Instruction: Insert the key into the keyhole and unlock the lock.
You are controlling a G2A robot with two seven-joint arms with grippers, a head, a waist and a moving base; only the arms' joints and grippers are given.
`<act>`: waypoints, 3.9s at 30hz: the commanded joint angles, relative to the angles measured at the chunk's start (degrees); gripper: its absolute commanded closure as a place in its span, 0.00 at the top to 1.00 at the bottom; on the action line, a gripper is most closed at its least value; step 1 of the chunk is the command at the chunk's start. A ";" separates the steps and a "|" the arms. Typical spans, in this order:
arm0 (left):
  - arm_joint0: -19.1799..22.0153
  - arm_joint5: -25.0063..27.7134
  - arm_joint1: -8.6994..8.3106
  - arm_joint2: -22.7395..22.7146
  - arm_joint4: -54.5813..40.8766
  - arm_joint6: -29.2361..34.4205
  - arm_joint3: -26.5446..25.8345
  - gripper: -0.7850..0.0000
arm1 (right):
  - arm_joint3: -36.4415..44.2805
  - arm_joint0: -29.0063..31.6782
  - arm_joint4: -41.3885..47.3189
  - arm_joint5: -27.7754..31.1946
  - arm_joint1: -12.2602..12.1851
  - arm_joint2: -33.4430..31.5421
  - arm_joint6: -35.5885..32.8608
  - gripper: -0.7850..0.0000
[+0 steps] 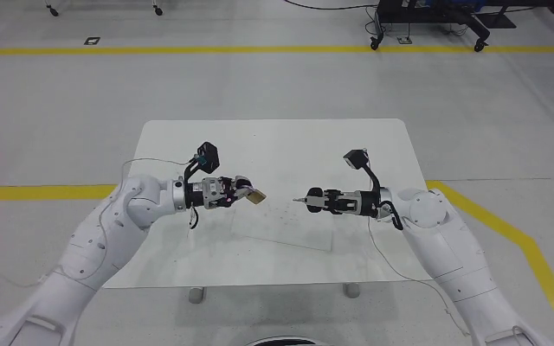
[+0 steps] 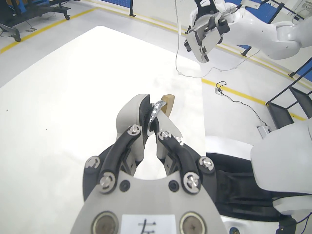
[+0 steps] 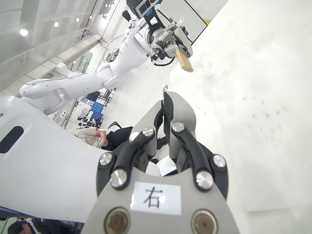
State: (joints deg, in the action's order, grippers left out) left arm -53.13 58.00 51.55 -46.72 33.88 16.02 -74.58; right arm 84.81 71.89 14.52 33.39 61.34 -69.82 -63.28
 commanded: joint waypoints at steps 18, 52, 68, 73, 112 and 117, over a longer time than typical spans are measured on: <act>-0.94 0.00 0.44 3.42 -15.43 2.95 1.49 0.00 | 1.19 -0.82 3.68 1.43 0.52 1.19 4.41 0.00; 10.76 -15.20 10.81 21.67 -98.29 45.48 16.72 0.00 | -5.15 -7.44 14.41 10.97 3.41 9.47 5.81 0.00; 10.76 -22.95 12.56 15.73 -106.12 53.23 22.18 0.00 | -1.75 -4.64 21.22 10.88 2.31 6.29 3.27 0.00; 10.54 -23.22 12.59 15.62 -106.46 52.71 21.96 0.00 | -1.39 -4.51 19.15 9.83 2.35 6.13 5.41 0.00; 7.47 -8.79 25.67 8.59 -104.90 38.99 28.79 0.00 | 16.46 11.85 -62.61 -18.20 7.52 9.35 73.09 0.00; 6.85 -9.18 25.99 6.83 -103.57 39.44 28.70 0.00 | 15.69 10.72 -61.37 -18.88 7.90 9.69 71.42 0.00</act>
State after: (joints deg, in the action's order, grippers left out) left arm -46.17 48.92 77.48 -39.60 -69.94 55.37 -45.85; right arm 100.54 82.73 -46.84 14.67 69.19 -60.16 8.23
